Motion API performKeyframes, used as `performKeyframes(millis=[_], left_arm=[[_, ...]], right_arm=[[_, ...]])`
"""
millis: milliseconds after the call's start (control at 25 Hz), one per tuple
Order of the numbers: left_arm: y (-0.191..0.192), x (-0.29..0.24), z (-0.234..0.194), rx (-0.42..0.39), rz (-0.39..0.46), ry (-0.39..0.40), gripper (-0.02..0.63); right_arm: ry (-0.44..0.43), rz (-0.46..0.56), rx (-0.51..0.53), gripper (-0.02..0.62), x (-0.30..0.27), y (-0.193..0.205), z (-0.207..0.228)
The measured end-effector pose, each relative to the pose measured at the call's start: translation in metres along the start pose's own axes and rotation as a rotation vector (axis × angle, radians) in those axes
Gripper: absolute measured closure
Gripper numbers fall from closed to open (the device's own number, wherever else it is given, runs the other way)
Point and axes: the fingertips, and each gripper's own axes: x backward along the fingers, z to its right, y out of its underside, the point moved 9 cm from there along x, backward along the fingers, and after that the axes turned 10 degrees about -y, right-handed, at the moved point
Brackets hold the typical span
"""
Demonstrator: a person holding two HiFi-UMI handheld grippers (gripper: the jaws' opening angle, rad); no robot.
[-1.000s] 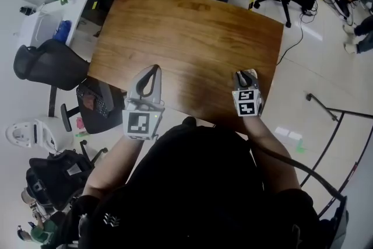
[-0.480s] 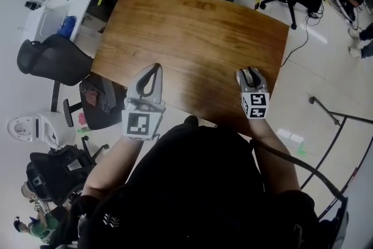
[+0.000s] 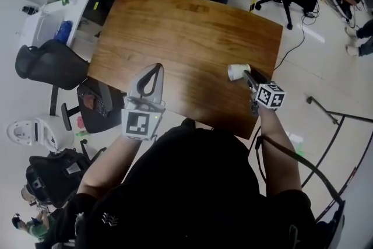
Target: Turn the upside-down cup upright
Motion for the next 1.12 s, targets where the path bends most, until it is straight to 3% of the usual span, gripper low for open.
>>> performKeyframes(millis=[120,240,600,920,1120], left_arm=[[-0.004,-0.001,0.002,-0.017,-0.004,0.011,0.606],[-0.007,0.000,-0.004,-0.023,-0.007,-0.008,0.606],[-0.001,0.001,-0.009,-0.005,-0.005,-0.024,0.606],[0.002,-0.007,0.000,0.026,0.032,0.025,0.606],[0.001,-0.009,0.003,0.036,0.051,0.047,0.606]], right_arm=[[-0.042,-0.055,-0.036,0.402,-0.015,-0.006,0.008],[-0.067,-0.104,0.019,0.428,-0.024,-0.009,0.004],[-0.027,-0.205,0.412,0.525,-0.018,-0.015,-0.045],[0.033,-0.372,0.723,0.543,-0.010,-0.004,-0.089],[0.031,-0.416,0.777,0.541,-0.013,0.009,-0.104]])
